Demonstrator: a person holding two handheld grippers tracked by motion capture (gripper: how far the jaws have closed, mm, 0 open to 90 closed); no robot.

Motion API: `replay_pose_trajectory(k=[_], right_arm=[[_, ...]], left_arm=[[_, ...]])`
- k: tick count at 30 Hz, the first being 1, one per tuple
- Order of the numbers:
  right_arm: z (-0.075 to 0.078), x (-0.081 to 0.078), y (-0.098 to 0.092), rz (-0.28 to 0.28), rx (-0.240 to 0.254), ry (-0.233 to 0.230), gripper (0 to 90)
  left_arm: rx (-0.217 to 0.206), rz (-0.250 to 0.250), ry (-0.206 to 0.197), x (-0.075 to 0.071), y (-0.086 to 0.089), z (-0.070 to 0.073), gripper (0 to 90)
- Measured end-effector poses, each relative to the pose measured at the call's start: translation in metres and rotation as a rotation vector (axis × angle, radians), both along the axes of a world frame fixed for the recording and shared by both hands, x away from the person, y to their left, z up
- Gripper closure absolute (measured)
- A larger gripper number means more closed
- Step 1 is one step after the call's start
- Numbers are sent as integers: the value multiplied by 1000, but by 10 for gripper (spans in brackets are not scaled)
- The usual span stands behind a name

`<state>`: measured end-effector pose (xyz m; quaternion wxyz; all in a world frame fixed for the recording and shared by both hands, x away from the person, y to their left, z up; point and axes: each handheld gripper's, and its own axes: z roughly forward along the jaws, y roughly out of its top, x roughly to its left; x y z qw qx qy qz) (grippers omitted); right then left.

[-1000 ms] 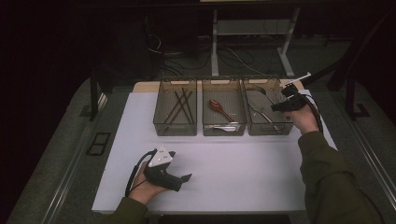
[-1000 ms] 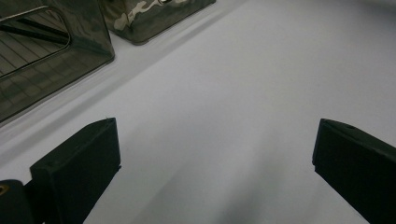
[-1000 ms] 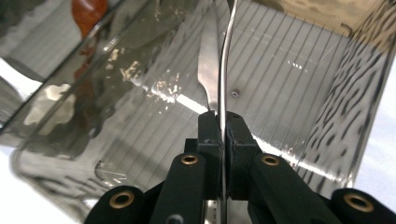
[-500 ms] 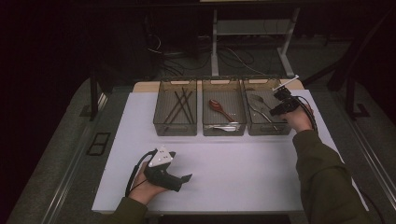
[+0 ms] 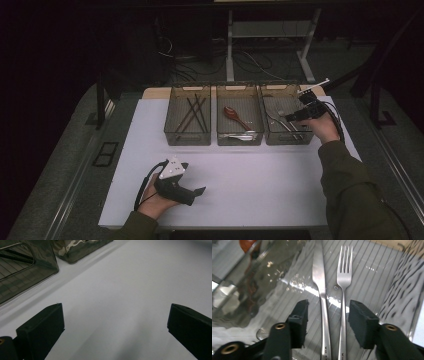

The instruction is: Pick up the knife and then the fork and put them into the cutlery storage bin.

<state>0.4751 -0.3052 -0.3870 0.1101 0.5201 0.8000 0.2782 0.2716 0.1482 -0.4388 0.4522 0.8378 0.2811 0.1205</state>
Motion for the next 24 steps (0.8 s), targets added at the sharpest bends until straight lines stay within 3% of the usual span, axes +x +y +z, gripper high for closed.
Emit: replay_pose_trajectory(k=[3,6,10,16,24], right_arm=[[4,-4,-3,7,33,-43,419],[7,-10,-4,-4,37,-96,378],[12,-17,-4,10,69,-128,322],[14,-31,1,31,55,-192,285],[17,-59,4,60,120,-270,207]], left_arm=[[0,0,-2,0,0,0,1],[-2,0,-2,0,0,0,1],[0,0,-3,0,1,0,1],[-1,4,-4,1,1,0,1],[-4,2,-5,1,1,0,1]])
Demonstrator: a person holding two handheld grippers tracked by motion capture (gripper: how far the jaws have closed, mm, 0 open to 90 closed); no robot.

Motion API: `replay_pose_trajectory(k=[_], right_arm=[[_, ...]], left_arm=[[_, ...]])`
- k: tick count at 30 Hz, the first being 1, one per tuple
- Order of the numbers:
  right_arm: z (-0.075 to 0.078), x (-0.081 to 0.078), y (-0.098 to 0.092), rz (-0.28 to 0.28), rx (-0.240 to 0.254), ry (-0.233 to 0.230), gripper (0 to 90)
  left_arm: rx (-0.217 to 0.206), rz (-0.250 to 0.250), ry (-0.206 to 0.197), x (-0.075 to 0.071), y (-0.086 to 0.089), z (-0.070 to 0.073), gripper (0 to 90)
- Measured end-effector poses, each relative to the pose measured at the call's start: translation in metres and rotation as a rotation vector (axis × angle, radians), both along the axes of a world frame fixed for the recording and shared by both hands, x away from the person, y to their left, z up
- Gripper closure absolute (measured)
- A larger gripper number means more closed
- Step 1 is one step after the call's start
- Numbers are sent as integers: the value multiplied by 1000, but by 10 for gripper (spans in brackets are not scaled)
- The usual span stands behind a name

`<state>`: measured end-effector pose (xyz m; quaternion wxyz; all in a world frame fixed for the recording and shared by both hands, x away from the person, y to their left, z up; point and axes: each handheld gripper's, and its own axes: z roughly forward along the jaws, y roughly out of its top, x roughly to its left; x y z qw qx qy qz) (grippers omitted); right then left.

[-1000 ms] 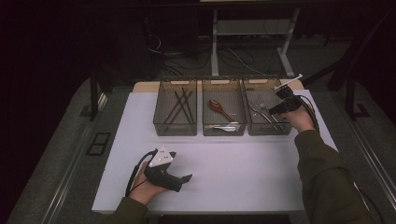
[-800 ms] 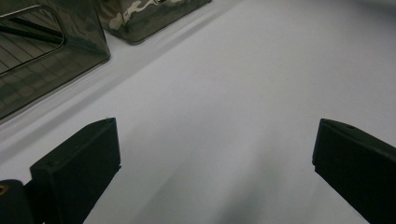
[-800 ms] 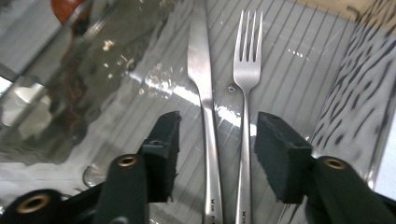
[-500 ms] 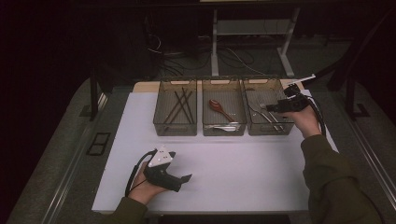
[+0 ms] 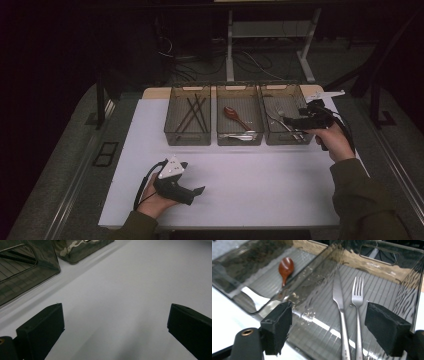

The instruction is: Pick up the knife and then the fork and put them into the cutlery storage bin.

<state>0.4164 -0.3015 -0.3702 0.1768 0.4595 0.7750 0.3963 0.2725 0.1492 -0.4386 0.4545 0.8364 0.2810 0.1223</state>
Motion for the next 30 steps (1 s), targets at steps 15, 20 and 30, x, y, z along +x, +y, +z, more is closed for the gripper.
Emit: replay_pose_trajectory(k=[15,20,30], right_arm=[[-9,-51,15,100,22,-79,180],[-12,-65,23,144,35,-98,176],[-25,-94,32,217,78,-118,151]], left_arm=[[-2,-1,3,1,0,0,1],[-4,2,1,-1,2,2,0],[-15,-5,-8,-1,3,3,1]])
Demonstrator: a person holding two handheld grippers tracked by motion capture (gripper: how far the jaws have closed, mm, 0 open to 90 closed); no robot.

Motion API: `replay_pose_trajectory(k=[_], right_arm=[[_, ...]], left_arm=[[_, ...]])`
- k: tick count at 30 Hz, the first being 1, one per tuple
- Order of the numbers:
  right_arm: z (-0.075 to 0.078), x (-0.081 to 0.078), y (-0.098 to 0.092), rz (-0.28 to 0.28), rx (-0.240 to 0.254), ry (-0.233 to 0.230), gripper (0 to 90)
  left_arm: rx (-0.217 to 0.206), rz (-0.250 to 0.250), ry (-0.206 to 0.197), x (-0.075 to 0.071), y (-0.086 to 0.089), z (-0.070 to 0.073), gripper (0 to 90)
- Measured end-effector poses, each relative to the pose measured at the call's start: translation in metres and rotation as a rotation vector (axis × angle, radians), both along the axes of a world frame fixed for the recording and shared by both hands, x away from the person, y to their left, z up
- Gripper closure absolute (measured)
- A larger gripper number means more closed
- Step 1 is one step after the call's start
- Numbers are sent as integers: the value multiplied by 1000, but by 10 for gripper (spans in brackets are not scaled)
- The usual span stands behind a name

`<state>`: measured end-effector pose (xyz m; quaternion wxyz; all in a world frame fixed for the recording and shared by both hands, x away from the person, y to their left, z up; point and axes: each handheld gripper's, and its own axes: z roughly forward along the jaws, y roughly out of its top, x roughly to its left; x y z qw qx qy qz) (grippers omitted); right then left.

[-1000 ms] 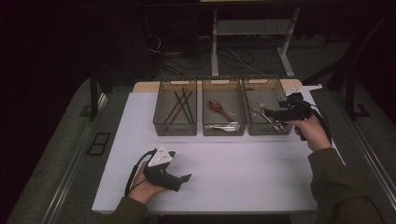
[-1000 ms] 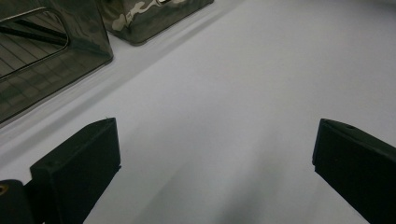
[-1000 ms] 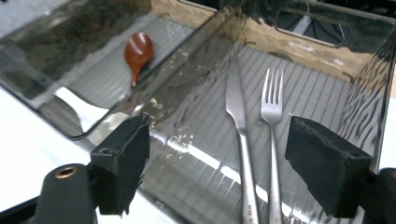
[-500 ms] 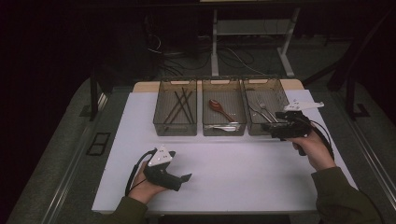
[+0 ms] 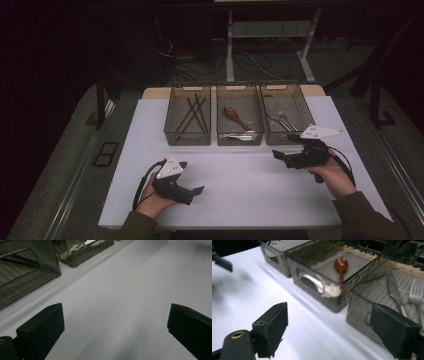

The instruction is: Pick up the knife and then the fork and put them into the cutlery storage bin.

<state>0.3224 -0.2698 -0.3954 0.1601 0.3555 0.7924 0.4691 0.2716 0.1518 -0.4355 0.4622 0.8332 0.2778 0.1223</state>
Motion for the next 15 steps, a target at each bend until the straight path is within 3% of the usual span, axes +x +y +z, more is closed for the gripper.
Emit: replay_pose_trajectory(k=[8,15], right_arm=[[-18,-17,-2,-6,-17,17,151],[-27,-28,-7,-4,4,29,151]], left_arm=[[1,-6,-1,0,0,0,1],[-5,-3,-1,-1,0,1,1]])
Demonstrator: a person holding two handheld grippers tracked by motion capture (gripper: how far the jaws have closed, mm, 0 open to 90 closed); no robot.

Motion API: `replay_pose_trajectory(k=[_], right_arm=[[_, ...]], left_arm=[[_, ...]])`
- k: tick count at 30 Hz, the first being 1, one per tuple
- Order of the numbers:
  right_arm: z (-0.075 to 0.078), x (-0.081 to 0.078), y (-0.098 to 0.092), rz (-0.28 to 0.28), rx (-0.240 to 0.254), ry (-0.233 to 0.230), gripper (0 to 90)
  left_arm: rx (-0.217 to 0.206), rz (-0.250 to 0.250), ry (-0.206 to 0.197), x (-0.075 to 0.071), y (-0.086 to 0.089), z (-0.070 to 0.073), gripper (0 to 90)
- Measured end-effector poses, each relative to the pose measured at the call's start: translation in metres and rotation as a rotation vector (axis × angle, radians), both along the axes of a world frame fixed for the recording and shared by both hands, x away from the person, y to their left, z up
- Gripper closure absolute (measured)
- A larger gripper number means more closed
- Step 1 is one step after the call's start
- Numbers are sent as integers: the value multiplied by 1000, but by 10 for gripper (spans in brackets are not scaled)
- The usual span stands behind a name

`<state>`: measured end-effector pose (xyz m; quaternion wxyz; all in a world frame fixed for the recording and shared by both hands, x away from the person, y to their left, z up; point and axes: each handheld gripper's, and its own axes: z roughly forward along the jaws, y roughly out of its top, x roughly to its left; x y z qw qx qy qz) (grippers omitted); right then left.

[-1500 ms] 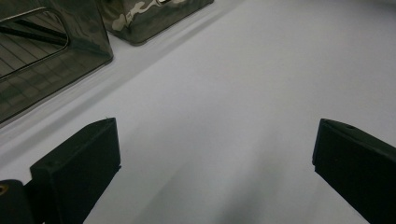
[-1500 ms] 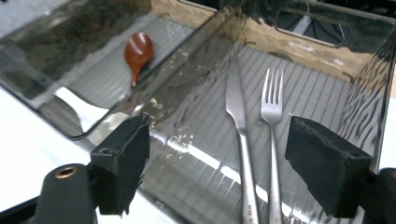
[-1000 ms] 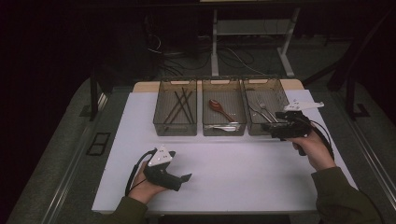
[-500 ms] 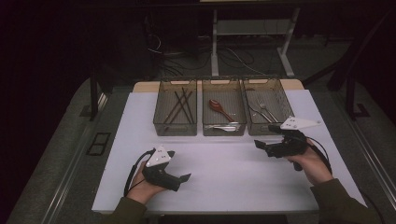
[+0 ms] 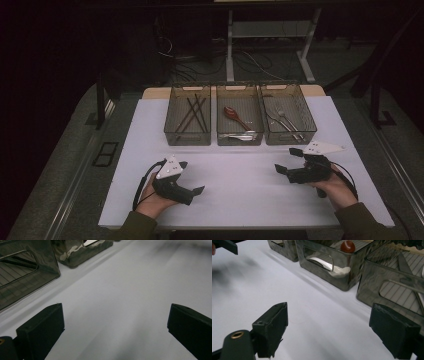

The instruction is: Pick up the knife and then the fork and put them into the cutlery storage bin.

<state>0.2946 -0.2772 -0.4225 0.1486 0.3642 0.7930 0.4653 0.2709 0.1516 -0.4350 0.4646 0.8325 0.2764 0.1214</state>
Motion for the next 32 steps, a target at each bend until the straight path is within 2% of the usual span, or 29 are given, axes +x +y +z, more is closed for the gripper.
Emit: replay_pose_trajectory(k=[9,18,25,32], right_arm=[[-7,-19,-8,6,39,-2,151],[-14,-32,-17,-1,35,1,151],[-16,-36,-26,-15,20,7,151],[-17,-34,-25,-14,5,2,151]], left_arm=[[9,-6,-2,-1,0,1,1],[5,-6,-1,-1,1,1,1],[8,-7,-2,-1,1,1,1],[8,-6,0,-1,1,1,1]])
